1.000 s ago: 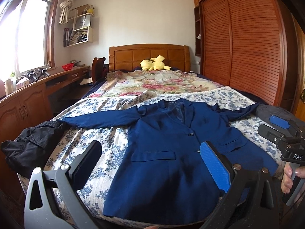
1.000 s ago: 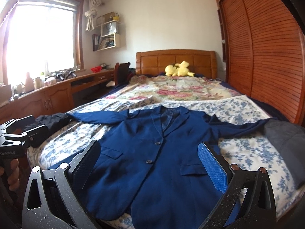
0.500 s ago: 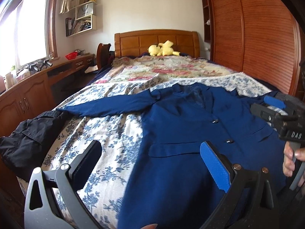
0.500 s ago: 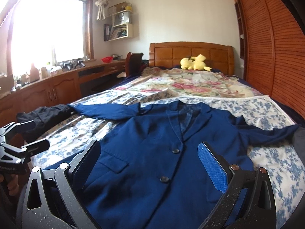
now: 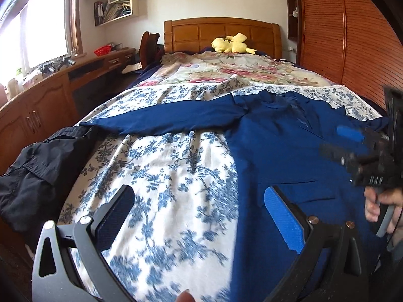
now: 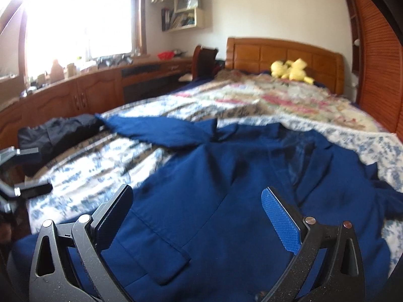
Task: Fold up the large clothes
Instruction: 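Reach the left gripper to the navy jacket sleeve cuff and grasp it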
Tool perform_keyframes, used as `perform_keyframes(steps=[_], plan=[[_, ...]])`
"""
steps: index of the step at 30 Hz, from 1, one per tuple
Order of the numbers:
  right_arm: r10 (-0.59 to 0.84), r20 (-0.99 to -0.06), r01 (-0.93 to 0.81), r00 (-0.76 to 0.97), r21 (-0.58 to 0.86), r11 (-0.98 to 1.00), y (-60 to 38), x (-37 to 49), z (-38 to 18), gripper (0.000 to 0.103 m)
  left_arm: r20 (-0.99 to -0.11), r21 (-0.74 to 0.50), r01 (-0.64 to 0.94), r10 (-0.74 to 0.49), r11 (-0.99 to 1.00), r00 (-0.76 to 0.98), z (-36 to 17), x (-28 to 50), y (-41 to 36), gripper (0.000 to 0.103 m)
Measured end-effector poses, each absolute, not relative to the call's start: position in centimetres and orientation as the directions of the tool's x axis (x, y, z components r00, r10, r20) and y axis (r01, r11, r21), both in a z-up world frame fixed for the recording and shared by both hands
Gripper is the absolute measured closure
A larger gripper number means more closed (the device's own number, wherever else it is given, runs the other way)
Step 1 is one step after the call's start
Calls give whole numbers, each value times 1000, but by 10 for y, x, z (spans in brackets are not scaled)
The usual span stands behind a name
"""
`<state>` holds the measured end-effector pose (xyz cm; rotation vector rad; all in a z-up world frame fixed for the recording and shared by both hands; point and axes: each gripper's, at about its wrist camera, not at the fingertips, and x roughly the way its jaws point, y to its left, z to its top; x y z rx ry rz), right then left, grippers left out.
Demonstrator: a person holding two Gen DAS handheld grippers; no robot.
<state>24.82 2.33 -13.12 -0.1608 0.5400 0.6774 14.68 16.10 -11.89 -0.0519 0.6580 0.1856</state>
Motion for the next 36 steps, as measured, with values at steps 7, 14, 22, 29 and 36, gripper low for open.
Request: perform_keyframes(steps=[7,14,22,29,36], plan=[[565,-563,-649,603,65,758,24,256,-155,0,-636,-39,-204,133,978,760,-126,181,202,1],[565,-574,-645,593,81,760,23,260,-159,0,-646,-83,-226,121,971,754,-134,229,245,4],[559,-583,-643,590,80,762,21,262,-162,0,-684,-160,-299,113,941,721,-160,291,302,14],[552,-587,-642,593,70,764,22,263,-163,0,-750,-303,-402,44,864,660,-199,334,355,25],[552,-588,-646,591,65,760,25,262,-164,0,-771,-312,-443,49,840,635,-205,363,367,41]])
